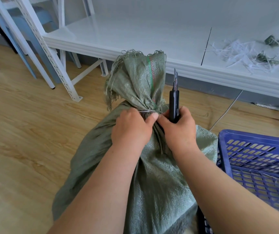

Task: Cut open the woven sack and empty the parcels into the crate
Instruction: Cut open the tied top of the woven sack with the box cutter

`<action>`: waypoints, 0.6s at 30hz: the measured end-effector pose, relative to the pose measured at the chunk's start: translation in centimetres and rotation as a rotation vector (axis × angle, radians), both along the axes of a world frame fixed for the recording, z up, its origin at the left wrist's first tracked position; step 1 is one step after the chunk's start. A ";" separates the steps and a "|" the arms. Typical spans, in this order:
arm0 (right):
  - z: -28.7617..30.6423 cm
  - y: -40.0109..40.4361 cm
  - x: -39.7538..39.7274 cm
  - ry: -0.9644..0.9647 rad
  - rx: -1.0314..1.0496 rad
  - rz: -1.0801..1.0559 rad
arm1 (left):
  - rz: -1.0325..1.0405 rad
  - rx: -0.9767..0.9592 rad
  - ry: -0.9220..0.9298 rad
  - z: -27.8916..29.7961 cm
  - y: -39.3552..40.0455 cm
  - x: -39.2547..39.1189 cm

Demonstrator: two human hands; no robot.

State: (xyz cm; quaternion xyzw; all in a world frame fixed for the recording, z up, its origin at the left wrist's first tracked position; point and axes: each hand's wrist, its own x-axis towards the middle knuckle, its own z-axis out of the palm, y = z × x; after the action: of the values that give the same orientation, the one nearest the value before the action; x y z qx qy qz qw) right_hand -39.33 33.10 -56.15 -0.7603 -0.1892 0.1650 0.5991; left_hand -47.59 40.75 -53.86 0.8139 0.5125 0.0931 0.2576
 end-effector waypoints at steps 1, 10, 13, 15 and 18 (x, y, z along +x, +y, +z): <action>0.1 0.0 0.0 0.006 0.006 0.006 | 0.000 -0.047 -0.081 -0.4 0.1 0.2; 0.6 -0.4 0.3 0.047 0.086 0.099 | 0.065 -0.304 -0.585 -1.4 0.4 1.2; 1.2 -0.5 0.5 0.099 0.142 0.124 | 0.064 -0.376 -0.717 -0.8 0.5 1.0; 2.1 -0.6 0.6 0.109 0.210 0.137 | 0.012 -0.343 -0.785 0.3 0.5 1.0; 4.4 -0.3 1.2 0.096 0.354 0.133 | -0.084 -0.245 -0.877 2.3 0.3 1.1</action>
State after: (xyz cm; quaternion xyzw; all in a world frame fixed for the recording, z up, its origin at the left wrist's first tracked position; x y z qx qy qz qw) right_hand -38.16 32.84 -51.79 -0.6200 -0.2364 0.2046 0.7197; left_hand -46.45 41.08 -51.57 0.6813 0.3286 0.3570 0.5481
